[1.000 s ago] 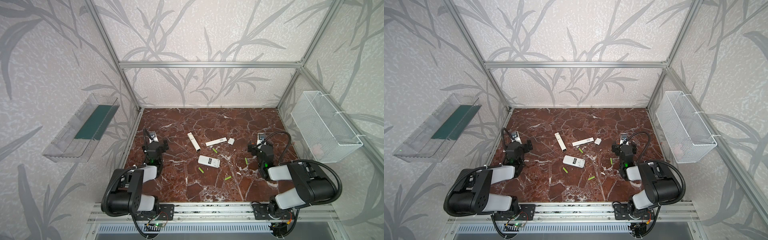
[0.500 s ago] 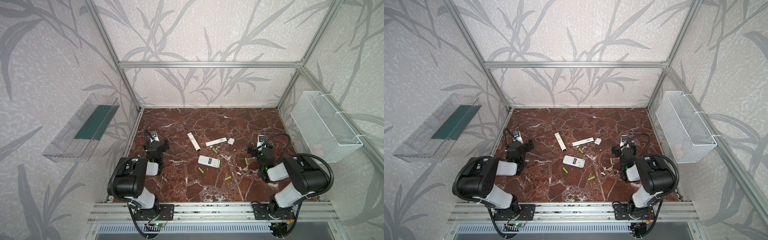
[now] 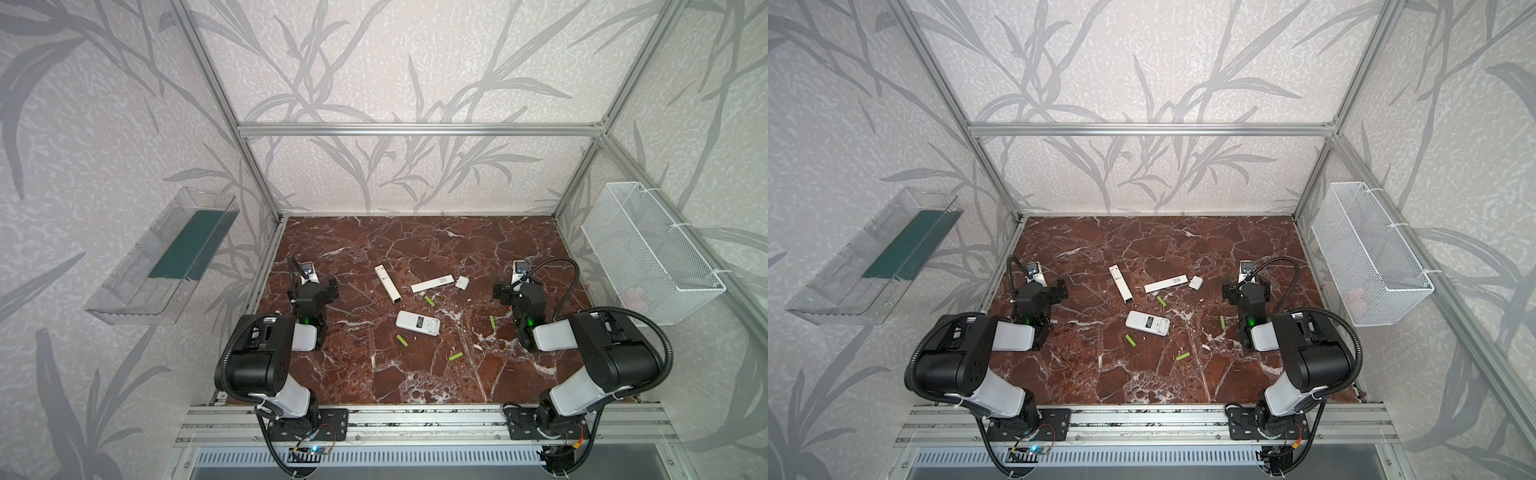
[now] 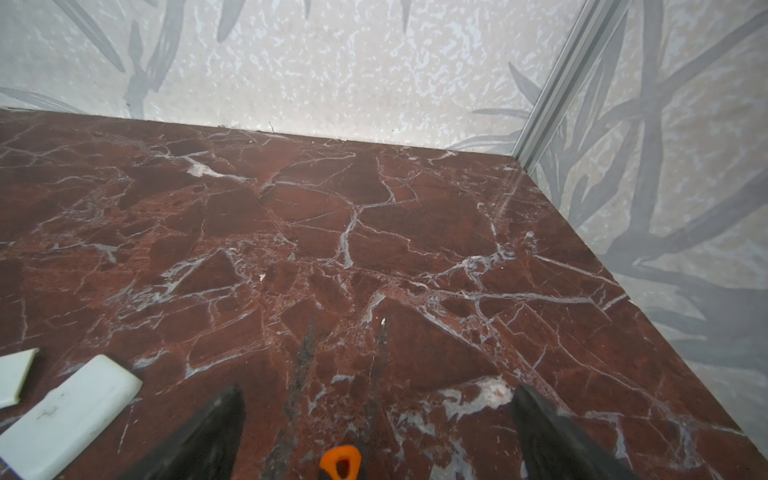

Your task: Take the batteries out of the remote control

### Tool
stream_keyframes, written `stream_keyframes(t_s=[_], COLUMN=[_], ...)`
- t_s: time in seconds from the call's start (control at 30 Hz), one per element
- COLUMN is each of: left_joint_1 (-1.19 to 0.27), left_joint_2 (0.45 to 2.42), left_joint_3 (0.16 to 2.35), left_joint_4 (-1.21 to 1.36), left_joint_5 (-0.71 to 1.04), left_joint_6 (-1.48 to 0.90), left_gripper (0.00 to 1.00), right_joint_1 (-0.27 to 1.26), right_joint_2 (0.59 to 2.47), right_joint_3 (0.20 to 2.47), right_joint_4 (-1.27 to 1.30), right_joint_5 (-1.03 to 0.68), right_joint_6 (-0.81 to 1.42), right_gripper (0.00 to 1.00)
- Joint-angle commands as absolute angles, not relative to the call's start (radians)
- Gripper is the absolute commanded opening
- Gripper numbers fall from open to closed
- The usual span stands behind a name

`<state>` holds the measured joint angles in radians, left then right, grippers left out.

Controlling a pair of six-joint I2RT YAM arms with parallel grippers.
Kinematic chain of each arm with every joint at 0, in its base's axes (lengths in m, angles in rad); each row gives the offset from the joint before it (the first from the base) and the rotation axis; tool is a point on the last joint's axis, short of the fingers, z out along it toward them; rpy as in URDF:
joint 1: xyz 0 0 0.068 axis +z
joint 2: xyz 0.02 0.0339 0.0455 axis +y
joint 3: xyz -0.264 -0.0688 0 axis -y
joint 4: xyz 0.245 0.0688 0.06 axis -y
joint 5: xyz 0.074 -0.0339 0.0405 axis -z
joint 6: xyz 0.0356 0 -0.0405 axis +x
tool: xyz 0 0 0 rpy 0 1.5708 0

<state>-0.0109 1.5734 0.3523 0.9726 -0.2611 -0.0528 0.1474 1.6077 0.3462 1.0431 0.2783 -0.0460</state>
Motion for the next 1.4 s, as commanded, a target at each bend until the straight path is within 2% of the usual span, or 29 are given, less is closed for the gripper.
stream_keyframes(t_s=[0.0, 1.37], left_joint_1=[-0.005, -0.008], left_joint_2=[1.572, 1.575], left_joint_3=[0.367, 0.375], left_joint_4=[0.975, 0.961], left_joint_5=[-0.276, -0.247], left_joint_6=[-0.052, -0.040], left_gripper=[1.00, 0.99], right_joint_1=[0.143, 0.142], right_joint_2=[1.592, 1.592], right_joint_3=[0.350, 0.351], right_joint_4=[1.039, 1.037], right_joint_5=[0.284, 0.285], right_joint_6=[-0.038, -0.038], right_gripper=[0.99, 0.99])
